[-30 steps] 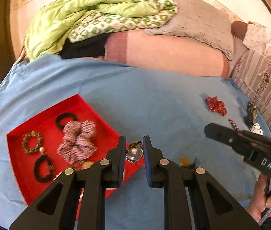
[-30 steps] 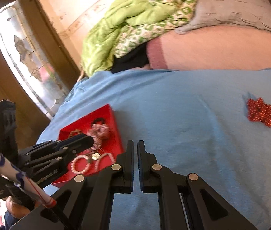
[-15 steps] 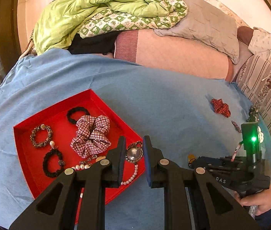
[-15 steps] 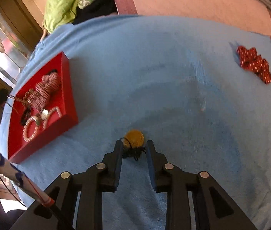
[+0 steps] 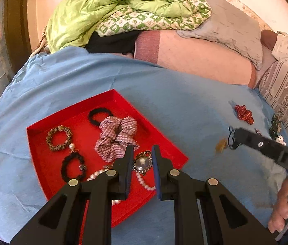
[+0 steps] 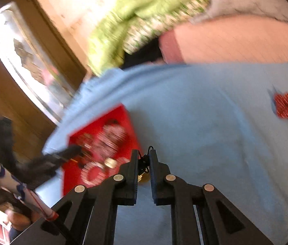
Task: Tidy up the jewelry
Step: 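Lower the pearl pendant and gold brooch into the red tray and open both tools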
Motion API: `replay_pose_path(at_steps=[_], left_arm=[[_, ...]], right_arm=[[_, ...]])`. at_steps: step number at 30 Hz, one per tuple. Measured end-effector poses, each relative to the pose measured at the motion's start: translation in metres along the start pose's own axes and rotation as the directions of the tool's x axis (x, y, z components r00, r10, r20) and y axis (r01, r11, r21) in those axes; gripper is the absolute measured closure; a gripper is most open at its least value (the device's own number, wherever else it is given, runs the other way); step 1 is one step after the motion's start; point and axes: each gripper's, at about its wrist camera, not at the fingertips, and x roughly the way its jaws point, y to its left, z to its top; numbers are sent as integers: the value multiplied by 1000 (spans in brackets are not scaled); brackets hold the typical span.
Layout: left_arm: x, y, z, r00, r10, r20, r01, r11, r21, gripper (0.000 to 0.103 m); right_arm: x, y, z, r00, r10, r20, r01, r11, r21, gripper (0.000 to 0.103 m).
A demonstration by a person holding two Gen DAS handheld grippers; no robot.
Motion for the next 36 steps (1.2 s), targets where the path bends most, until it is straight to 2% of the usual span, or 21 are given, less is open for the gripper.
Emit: replay_pose_path(at_steps=[2, 9, 14, 17, 20, 28, 31, 36], left_arm=[[0, 7, -3, 1000, 11, -9, -11, 1000, -6, 86], [11, 40, -20, 994, 55, -90, -59, 997, -45, 86], [23, 65, -31, 984, 75, -161, -91, 992, -92, 86], [31, 74, -35, 979, 57, -198, -83, 989, -124, 86], [36, 75, -36, 976, 55, -210, -83, 988, -127, 86], [51, 73, -35, 967, 54, -249, -91, 986, -137, 85], [50, 76, -33, 967, 61, -246, -99, 984, -147, 70], [45, 77, -32, 974, 51, -221, -88, 982, -164, 67]], right_arm=[[8, 16, -1, 999, 38, 2, -38, 999, -12, 92], [63, 50, -17, 989, 109, -98, -110, 994, -2, 92], [92, 51, -25, 988, 91, -127, -89, 996, 22, 92], [108, 41, -27, 985, 75, -153, -68, 996, 50, 92], [117, 31, -29, 984, 56, -171, -44, 997, 71, 92], [131, 22, -37, 976, -3, -219, 11, 999, 37, 89], [130, 23, -37, 974, -13, -227, 19, 999, 26, 87], [122, 25, -34, 977, -8, -211, 14, 999, 28, 85]])
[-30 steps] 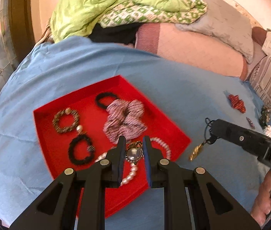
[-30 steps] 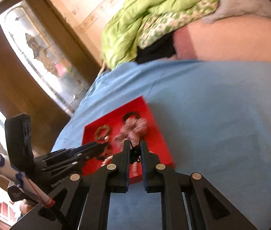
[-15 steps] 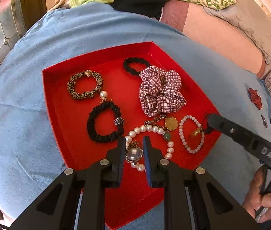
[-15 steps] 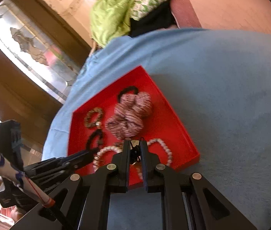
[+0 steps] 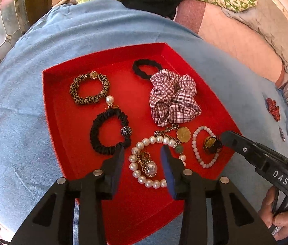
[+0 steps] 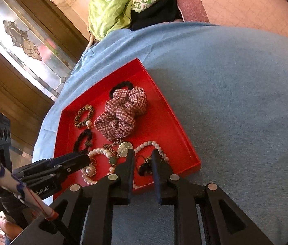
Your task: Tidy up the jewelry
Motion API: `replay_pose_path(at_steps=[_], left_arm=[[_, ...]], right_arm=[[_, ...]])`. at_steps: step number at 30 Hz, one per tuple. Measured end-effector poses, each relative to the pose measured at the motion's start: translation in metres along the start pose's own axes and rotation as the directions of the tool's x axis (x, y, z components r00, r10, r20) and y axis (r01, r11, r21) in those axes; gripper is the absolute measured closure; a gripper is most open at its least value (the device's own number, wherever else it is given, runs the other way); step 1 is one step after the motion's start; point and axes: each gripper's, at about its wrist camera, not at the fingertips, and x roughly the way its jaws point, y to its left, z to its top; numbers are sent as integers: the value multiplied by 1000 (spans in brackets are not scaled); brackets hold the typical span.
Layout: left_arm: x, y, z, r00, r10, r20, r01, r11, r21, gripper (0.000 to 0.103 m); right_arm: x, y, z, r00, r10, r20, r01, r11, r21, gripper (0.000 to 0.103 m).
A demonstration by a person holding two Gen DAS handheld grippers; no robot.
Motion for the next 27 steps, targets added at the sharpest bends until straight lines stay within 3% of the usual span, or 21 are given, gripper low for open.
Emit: replay_pose_path(at_steps=[14, 27], left_arm=[[-5, -1, 1, 1000, 20, 23, -20, 1000, -2, 67], [-18, -7, -1, 985, 131, 113, -129, 991, -26, 62]], right_arm=[[-15, 1, 2, 999, -17, 31, 17, 1000, -8, 76], [-30, 6, -4, 995, -80, 58, 83, 995, -49, 64]])
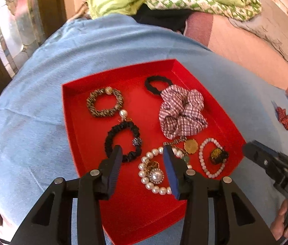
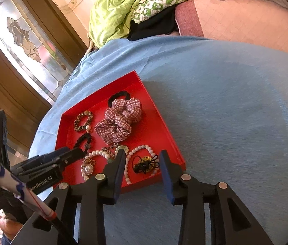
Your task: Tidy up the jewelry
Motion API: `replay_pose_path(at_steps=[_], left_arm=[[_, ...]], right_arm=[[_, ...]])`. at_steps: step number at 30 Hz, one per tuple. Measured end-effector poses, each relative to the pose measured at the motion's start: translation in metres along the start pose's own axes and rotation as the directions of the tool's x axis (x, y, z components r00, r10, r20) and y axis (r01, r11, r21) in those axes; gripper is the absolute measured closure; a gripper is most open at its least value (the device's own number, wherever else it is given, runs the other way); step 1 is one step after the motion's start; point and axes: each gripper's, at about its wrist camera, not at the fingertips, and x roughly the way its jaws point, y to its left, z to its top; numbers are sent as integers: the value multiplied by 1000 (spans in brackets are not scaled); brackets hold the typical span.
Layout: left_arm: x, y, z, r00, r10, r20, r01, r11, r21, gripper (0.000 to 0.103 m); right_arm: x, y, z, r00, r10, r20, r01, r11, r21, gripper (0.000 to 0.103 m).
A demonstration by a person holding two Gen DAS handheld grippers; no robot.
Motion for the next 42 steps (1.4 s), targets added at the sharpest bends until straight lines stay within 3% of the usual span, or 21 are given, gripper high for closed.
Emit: replay_pose_path(at_steps=[5, 7, 9, 11, 15, 20, 24, 29, 35, 42], left_arm=[[-27, 4, -6, 991, 76, 106, -71, 996, -52, 50], [-47, 2, -15, 979, 116, 170, -106, 992, -64, 41], [-62, -1, -23, 965, 139, 220, -129, 990, -62, 26], [-79, -4, -36, 949, 169, 266, -157, 985, -67, 19], [-112, -8, -71, 928, 200, 314, -179, 979, -95, 11], [-139, -14, -120, 902, 307, 304, -296, 952, -82, 9], [-153, -15, -147, 919, 262, 295, -258, 965, -53, 8], [-159, -15, -160, 926, 236, 296, -232, 971, -50, 7], [-156, -20, -157, 930, 229, 288, -226, 973, -44, 7], [-138, -27, -151, 945, 250, 212, -248, 968, -40, 7]], right_arm=[[-21, 10, -9, 998, -54, 37, 57, 997, -62, 53], [-38, 16, -17, 996, -67, 59, 73, 993, -95, 47], [-59, 22, -26, 992, -82, 96, 93, 988, -122, 41], [-75, 28, -35, 988, -90, 127, 108, 983, -146, 37], [-117, 42, -64, 963, -146, 225, 192, 961, -198, 22], [-151, 47, -106, 940, -181, 288, 250, 942, -225, 16], [-162, 50, -143, 932, -224, 283, 301, 916, -264, 15], [-164, 48, -166, 925, -264, 273, 340, 897, -284, 13], [-164, 37, -172, 905, -322, 278, 394, 881, -262, 13], [-159, 26, -171, 892, -352, 284, 422, 874, -242, 13]])
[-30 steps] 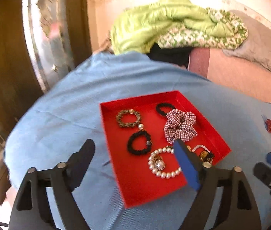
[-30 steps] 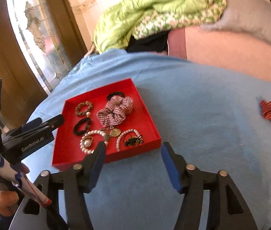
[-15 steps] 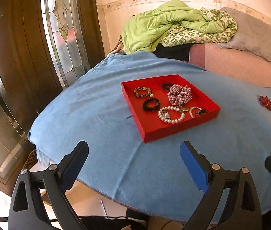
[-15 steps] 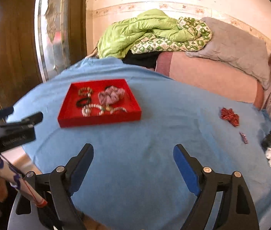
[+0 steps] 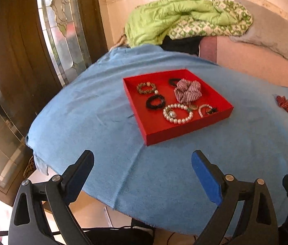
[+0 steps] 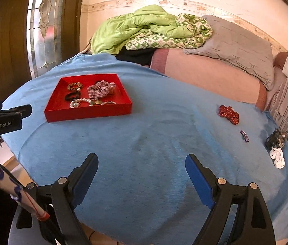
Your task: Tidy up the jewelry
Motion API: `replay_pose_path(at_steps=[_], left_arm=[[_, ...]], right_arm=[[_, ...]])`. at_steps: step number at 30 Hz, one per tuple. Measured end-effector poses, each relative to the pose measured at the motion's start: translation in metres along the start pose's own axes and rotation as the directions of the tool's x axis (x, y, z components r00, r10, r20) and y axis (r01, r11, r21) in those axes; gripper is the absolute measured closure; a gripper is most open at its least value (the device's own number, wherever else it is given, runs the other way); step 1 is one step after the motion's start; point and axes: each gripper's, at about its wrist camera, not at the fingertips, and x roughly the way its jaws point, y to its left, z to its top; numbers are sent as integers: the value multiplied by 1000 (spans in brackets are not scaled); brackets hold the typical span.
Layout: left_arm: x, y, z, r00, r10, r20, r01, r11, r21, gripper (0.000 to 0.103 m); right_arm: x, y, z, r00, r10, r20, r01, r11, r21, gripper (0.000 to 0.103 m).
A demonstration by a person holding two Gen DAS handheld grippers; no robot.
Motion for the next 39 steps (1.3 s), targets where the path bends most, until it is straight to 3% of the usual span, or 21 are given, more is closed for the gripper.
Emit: replay_pose_path(at_steps=[14, 39], left_arm=[[12, -13, 2, 999, 3, -50, -2, 999, 32, 7], [13, -9, 2, 998, 31, -52, -29, 999, 36, 7]], right_arm=[[17, -1, -7, 999, -4, -45, 4, 1000, -15, 13], [21, 2, -9, 998, -20, -61, 18, 999, -37, 13]])
